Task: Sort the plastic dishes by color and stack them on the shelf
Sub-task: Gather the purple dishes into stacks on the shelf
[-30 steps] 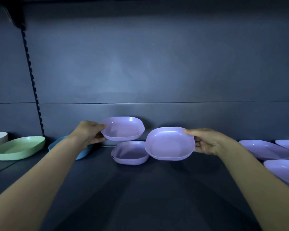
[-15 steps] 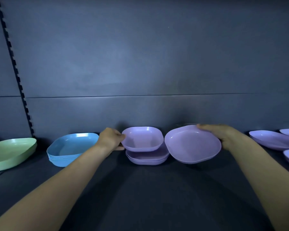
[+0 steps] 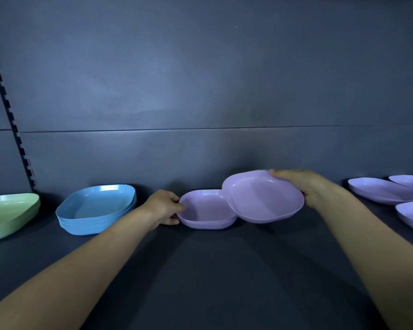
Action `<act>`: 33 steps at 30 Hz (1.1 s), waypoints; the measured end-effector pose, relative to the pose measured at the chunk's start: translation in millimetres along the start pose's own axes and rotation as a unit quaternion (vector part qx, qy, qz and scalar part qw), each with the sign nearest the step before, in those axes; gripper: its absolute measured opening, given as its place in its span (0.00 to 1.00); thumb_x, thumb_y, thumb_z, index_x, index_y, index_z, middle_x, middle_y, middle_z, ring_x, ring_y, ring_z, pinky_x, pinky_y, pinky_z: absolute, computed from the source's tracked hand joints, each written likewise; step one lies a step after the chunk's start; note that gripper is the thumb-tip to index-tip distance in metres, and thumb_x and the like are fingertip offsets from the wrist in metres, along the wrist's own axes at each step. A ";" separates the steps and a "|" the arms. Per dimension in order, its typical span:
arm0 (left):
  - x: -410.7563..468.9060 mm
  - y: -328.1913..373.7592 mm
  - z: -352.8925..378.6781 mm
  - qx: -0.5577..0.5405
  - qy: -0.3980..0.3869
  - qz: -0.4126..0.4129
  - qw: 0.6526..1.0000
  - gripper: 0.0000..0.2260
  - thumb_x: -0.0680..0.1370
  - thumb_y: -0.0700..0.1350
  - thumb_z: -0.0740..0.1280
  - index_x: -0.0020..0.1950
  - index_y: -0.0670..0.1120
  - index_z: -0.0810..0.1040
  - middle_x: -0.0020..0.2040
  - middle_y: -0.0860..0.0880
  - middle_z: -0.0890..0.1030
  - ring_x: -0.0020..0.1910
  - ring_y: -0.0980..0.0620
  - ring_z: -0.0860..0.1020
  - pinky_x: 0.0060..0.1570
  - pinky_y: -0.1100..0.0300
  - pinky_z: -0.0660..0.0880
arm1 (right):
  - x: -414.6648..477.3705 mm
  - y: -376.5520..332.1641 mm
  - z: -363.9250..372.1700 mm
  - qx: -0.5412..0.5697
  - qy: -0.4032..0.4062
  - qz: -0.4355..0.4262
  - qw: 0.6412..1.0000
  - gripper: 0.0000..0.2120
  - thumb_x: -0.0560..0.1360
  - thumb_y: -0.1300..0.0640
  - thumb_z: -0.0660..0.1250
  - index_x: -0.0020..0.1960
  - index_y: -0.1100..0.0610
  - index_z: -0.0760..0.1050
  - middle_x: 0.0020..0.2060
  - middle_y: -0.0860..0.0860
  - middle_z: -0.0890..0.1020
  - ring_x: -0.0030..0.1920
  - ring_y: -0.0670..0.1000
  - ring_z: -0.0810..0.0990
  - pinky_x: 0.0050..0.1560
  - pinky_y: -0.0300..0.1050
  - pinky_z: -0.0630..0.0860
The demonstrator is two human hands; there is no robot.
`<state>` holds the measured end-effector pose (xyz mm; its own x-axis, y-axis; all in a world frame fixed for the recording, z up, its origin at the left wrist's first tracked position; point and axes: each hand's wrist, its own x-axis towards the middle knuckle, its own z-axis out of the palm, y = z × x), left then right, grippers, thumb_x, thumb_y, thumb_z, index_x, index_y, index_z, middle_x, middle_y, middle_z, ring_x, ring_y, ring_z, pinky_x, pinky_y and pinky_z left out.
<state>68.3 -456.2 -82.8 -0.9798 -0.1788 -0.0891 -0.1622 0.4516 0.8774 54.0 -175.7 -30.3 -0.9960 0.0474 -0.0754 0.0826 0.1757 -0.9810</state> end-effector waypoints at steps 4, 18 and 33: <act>-9.0 -1.1 -5.1 0.025 0.017 -0.022 0.999 0.06 0.77 0.36 0.62 0.41 0.41 0.73 0.36 0.45 0.74 0.29 0.50 0.74 0.21 0.70 0.74 | 0.4 -9.2 25.6 0.010 -0.003 -0.005 1.000 0.07 0.75 0.57 0.68 0.48 0.61 0.76 0.37 0.53 0.79 0.34 0.51 0.77 0.30 0.42 0.72; -25.1 -1.7 -16.4 -0.067 0.015 0.004 0.998 0.12 0.81 0.47 0.58 0.52 0.39 0.75 0.43 0.42 0.77 0.36 0.50 0.77 0.30 0.64 0.79 | 30.4 10.2 110.2 -0.097 -0.005 -0.024 0.995 0.16 0.71 0.59 0.69 0.29 0.57 0.66 0.29 0.55 0.69 0.28 0.53 0.65 0.30 0.40 0.65; -21.6 7.7 -25.9 0.214 0.061 0.070 0.972 0.11 0.78 0.44 0.61 0.46 0.37 0.77 0.41 0.38 0.81 0.37 0.43 0.79 0.42 0.54 0.80 | 6.6 15.1 78.1 -0.229 -0.082 -0.076 0.967 0.11 0.72 0.58 0.71 0.51 0.64 0.79 0.40 0.54 0.78 0.39 0.50 0.75 0.36 0.38 0.72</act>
<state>91.3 -471.5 -61.9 -0.9790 -0.1794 0.0969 -0.0867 0.7964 0.5985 46.0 -249.5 -59.6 -0.9865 -0.1639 -0.0015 -0.0964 0.5879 -0.8032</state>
